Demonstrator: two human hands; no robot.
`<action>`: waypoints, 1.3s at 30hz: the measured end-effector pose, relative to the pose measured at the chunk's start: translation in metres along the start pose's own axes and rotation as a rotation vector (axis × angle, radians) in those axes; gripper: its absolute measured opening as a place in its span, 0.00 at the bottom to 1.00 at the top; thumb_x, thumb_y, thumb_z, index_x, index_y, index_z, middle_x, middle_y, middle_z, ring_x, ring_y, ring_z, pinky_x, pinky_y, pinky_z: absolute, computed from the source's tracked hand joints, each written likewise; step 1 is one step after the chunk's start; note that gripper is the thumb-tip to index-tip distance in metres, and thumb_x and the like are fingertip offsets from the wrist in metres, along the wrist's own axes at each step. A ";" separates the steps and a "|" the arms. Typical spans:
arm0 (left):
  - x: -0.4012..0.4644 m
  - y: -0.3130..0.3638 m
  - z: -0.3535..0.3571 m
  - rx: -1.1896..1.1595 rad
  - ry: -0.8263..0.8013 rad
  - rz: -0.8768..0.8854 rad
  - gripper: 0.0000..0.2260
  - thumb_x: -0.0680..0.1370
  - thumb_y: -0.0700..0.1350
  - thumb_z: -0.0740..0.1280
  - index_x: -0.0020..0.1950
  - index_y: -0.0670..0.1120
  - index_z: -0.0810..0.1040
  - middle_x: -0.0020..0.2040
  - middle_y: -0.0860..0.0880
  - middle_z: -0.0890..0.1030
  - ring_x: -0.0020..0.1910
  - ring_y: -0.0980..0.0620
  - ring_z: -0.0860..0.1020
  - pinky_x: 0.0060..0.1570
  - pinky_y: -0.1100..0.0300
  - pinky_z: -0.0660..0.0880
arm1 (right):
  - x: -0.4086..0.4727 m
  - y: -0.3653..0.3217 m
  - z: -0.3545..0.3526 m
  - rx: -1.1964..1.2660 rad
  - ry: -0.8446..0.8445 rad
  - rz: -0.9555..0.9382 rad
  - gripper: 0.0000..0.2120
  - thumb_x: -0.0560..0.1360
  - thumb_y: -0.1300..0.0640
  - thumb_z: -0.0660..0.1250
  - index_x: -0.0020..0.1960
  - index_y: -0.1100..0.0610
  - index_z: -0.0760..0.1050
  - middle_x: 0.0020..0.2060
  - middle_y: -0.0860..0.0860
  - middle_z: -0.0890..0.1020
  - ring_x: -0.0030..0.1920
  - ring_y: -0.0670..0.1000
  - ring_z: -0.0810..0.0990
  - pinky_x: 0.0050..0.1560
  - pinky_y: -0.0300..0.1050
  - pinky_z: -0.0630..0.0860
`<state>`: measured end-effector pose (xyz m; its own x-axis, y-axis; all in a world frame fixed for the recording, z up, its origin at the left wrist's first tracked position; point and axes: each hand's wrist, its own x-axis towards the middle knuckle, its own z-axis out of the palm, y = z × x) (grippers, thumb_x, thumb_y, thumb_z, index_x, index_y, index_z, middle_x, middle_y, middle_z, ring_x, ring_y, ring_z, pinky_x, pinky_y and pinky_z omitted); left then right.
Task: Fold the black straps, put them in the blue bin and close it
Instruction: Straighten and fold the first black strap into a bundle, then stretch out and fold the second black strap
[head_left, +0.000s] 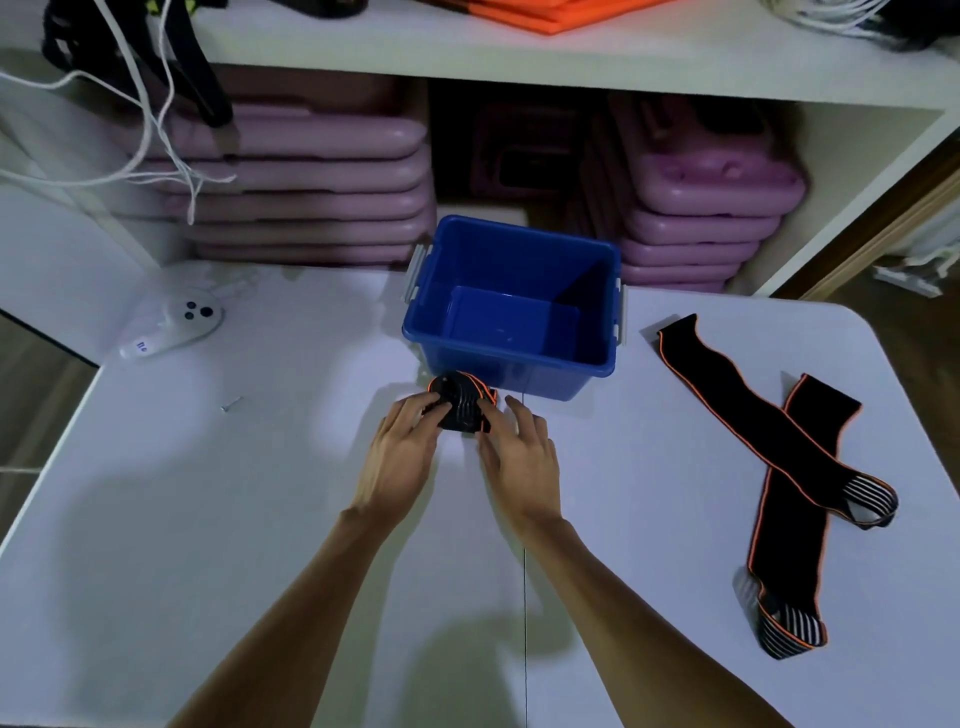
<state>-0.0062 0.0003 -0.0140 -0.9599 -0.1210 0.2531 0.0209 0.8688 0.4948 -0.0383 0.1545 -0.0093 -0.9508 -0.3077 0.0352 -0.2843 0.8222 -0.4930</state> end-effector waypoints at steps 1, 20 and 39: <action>-0.001 0.001 -0.001 0.001 -0.007 -0.004 0.16 0.75 0.36 0.63 0.61 0.39 0.78 0.60 0.43 0.78 0.58 0.42 0.76 0.56 0.47 0.76 | -0.001 -0.001 -0.002 0.005 -0.006 0.003 0.21 0.79 0.58 0.61 0.72 0.51 0.67 0.69 0.56 0.70 0.64 0.59 0.70 0.57 0.52 0.73; -0.059 0.007 -0.029 -0.024 0.116 -0.203 0.12 0.60 0.26 0.56 0.30 0.42 0.70 0.37 0.48 0.73 0.37 0.50 0.65 0.37 0.59 0.61 | -0.045 0.003 -0.021 0.150 -0.077 0.104 0.22 0.81 0.48 0.59 0.74 0.47 0.62 0.73 0.49 0.65 0.70 0.53 0.64 0.62 0.49 0.72; 0.000 0.178 0.067 -0.113 -0.214 0.251 0.10 0.75 0.38 0.66 0.54 0.47 0.78 0.54 0.49 0.78 0.52 0.48 0.76 0.53 0.53 0.72 | -0.101 0.138 -0.113 0.071 0.210 0.541 0.21 0.78 0.46 0.61 0.70 0.50 0.68 0.67 0.52 0.72 0.66 0.55 0.70 0.63 0.53 0.71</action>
<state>-0.0209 0.1870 0.0185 -0.9575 0.2033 0.2047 0.2831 0.7987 0.5310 0.0043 0.3531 0.0174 -0.9646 0.2542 -0.0699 0.2502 0.7998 -0.5457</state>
